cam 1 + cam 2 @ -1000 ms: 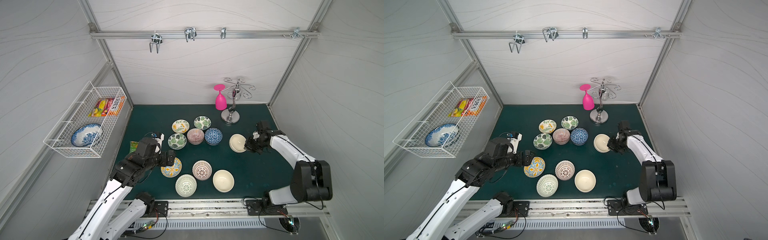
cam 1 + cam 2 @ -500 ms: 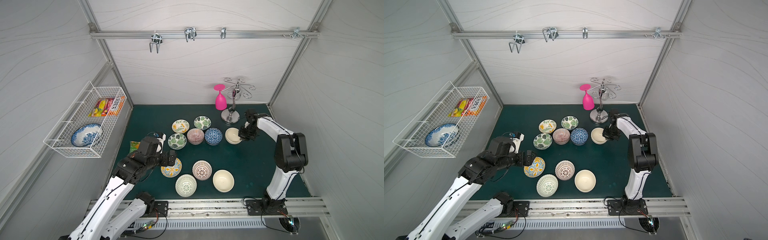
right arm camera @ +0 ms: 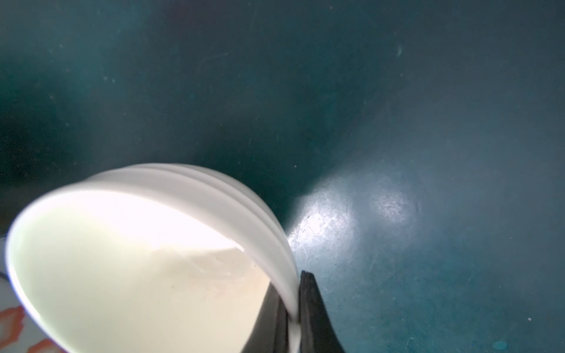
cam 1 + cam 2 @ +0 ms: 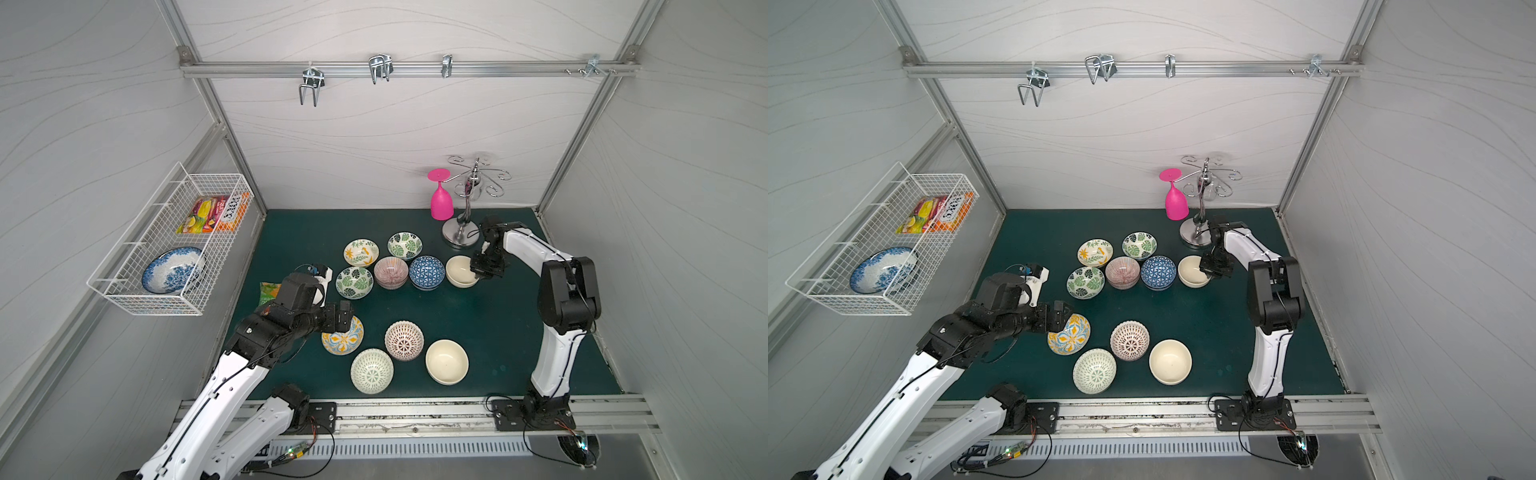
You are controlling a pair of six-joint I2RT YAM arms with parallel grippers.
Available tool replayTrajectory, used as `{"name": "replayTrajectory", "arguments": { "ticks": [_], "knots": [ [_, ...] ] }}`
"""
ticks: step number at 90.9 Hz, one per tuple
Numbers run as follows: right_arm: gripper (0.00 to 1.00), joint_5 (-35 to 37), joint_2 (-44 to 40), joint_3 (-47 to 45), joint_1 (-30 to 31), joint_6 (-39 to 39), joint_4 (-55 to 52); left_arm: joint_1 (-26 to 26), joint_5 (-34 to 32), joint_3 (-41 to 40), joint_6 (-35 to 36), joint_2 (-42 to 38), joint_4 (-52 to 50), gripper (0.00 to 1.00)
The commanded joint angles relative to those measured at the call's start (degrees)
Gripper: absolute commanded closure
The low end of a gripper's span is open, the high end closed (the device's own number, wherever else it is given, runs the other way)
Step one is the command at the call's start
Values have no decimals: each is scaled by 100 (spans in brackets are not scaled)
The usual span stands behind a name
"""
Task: Stack the bowls
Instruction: Place the bowl at the center of the board.
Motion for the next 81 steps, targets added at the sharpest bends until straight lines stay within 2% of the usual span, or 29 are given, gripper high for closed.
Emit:
{"name": "replayTrajectory", "arguments": {
  "ticks": [1,7,13,22,33,39,54,56,59,64,67,75,81],
  "knots": [
    [86,53,46,88,88,-47,-256,-10,60,4,80,-6,249,0],
    [67,48,-33,87,112,-33,-276,-6,65,5,84,-10,250,0],
    [39,24,-145,72,120,15,-299,-2,66,9,89,-14,250,0],
    [23,53,-381,-11,122,85,-328,-7,56,6,88,-8,241,0],
    [15,108,-822,-281,103,161,-291,-10,58,6,81,-23,228,0],
    [14,105,-1196,-544,88,202,-233,-9,49,-1,89,-19,227,0],
    [10,-75,-2409,-1634,62,328,98,-8,88,6,95,7,218,0],
    [5,-73,-2576,-1824,65,351,200,-5,92,6,90,10,220,0],
    [2,160,-2945,-2159,62,489,370,-9,85,4,89,7,220,0],
    [1,822,-3556,-2734,10,851,512,-10,77,6,89,-1,221,0],
    [1,964,-3837,-3001,-114,974,530,-10,67,2,87,-7,217,0],
    [1,-235,-4332,-3508,-629,527,818,-7,65,-4,85,-7,228,0],
    [1,-732,-4530,-3738,-644,432,868,-9,71,5,82,11,224,0]
  ]
}}
